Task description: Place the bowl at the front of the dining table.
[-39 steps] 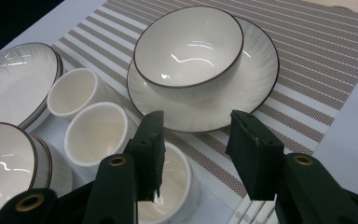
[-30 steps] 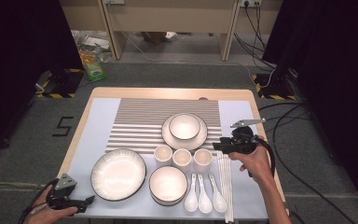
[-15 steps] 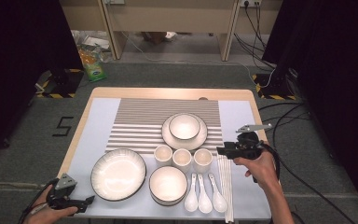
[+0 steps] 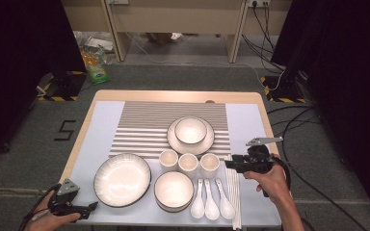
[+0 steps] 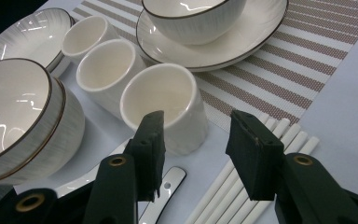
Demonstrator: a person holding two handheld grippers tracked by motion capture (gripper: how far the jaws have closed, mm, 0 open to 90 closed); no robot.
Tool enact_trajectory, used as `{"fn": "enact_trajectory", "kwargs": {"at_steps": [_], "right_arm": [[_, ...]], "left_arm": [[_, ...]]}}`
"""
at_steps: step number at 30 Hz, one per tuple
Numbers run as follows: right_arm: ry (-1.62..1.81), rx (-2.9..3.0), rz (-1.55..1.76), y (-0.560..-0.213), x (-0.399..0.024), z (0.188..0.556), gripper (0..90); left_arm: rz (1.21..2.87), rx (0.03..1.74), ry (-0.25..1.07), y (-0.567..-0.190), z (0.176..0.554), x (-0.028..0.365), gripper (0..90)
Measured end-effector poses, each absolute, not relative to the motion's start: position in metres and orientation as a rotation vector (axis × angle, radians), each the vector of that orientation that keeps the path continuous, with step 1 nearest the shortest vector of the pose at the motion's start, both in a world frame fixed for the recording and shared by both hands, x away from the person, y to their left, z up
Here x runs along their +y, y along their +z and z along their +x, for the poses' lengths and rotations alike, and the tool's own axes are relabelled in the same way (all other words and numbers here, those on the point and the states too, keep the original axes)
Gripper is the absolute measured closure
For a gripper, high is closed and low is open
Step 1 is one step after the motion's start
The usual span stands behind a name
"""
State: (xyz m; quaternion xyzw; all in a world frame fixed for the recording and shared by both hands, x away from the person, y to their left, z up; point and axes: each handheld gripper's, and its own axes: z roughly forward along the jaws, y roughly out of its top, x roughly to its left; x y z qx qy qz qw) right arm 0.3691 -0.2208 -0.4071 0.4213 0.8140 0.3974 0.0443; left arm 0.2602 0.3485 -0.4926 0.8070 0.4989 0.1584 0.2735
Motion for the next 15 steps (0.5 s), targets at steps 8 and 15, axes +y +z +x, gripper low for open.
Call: {"fn": "enact_trajectory", "kwargs": {"at_steps": [8, 15], "right_arm": [[1.214, 2.496, 1.274, -0.411, -0.221, 0.362, 55.6], [1.221, 2.496, 1.263, -0.412, -0.218, 0.352, 54.9]], "left_arm": [[2.171, 1.344, 0.427, -0.493, 0.26, 0.348, 9.5], [2.174, 1.344, 0.424, -0.492, 0.261, 0.348, 9.5]]}}
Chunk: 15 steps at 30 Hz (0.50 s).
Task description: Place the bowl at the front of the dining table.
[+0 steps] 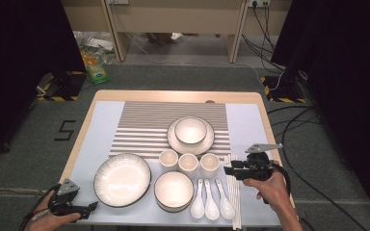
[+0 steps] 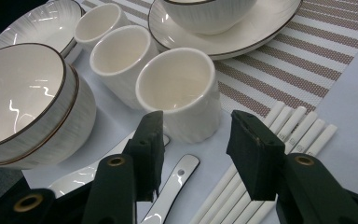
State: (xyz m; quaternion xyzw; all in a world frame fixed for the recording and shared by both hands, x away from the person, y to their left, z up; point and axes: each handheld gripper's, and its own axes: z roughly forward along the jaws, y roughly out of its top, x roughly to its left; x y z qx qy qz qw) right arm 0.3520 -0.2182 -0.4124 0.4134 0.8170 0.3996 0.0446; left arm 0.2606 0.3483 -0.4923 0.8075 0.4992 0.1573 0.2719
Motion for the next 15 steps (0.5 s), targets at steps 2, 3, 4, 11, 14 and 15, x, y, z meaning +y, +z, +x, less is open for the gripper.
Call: {"fn": "enact_trajectory", "kwargs": {"at_steps": [2, 3, 4, 11, 14, 15], "right_arm": [[1.205, 2.499, 1.255, -0.413, -0.217, 0.349, 54.7], [1.208, 2.5, 1.263, -0.413, -0.217, 0.348, 54.6], [1.208, 2.5, 1.263, -0.413, -0.217, 0.348, 54.6], [1.203, 2.522, 1.242, -0.417, -0.214, 0.338, 53.4], [1.2, 2.527, 1.237, -0.417, -0.214, 0.336, 53.5], [1.201, 2.527, 1.232, -0.418, -0.214, 0.335, 53.5]], "left_arm": [[2.178, 1.345, 0.421, -0.492, 0.261, 0.348, 9.5], [2.178, 1.345, 0.421, -0.492, 0.261, 0.348, 9.5], [2.178, 1.345, 0.421, -0.492, 0.261, 0.348, 9.5], [2.176, 1.346, 0.423, -0.492, 0.261, 0.348, 9.5], [2.177, 1.346, 0.423, -0.492, 0.261, 0.348, 9.4], [2.176, 1.346, 0.423, -0.492, 0.261, 0.348, 9.4]]}}
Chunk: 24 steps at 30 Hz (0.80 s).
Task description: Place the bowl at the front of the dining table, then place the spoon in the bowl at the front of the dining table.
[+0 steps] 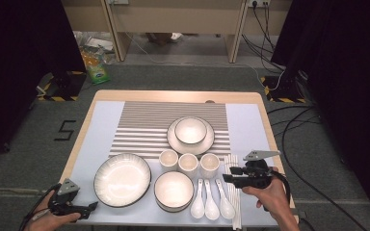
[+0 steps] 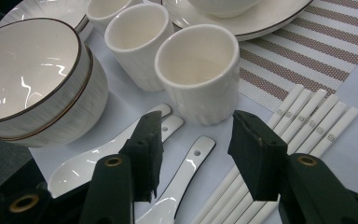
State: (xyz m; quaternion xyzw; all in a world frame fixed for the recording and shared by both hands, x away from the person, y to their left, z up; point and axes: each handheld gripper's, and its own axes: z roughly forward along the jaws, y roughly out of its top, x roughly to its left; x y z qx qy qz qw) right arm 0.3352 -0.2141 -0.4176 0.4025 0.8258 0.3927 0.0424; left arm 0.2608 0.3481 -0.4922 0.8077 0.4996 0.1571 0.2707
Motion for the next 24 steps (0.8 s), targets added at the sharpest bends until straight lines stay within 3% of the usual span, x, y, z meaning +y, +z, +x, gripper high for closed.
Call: {"fn": "enact_trajectory", "kwargs": {"at_steps": [24], "right_arm": [[1.125, 2.602, 1.233, -0.439, -0.207, 0.318, 55.5]], "left_arm": [[2.174, 1.348, 0.426, -0.492, 0.261, 0.348, 9.3]]}}
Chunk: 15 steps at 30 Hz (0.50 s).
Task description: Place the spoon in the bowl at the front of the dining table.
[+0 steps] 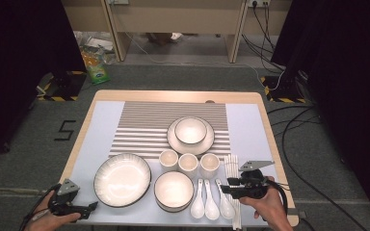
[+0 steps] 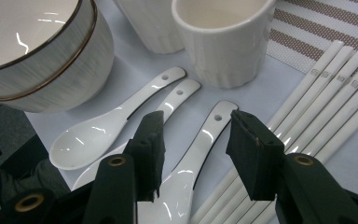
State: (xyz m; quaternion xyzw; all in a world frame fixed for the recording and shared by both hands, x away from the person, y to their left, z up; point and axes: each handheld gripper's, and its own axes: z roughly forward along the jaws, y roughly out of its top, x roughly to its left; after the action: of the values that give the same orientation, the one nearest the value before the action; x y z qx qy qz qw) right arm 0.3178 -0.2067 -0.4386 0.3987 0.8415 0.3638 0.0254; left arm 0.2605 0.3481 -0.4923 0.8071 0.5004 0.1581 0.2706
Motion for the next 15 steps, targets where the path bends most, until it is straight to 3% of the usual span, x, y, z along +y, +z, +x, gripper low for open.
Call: {"fn": "enact_trajectory", "kwargs": {"at_steps": [15], "right_arm": [[1.077, 2.607, 1.287, -0.457, -0.2, 0.322, 57.3]], "left_arm": [[2.168, 1.349, 0.428, -0.493, 0.26, 0.348, 9.3]]}}
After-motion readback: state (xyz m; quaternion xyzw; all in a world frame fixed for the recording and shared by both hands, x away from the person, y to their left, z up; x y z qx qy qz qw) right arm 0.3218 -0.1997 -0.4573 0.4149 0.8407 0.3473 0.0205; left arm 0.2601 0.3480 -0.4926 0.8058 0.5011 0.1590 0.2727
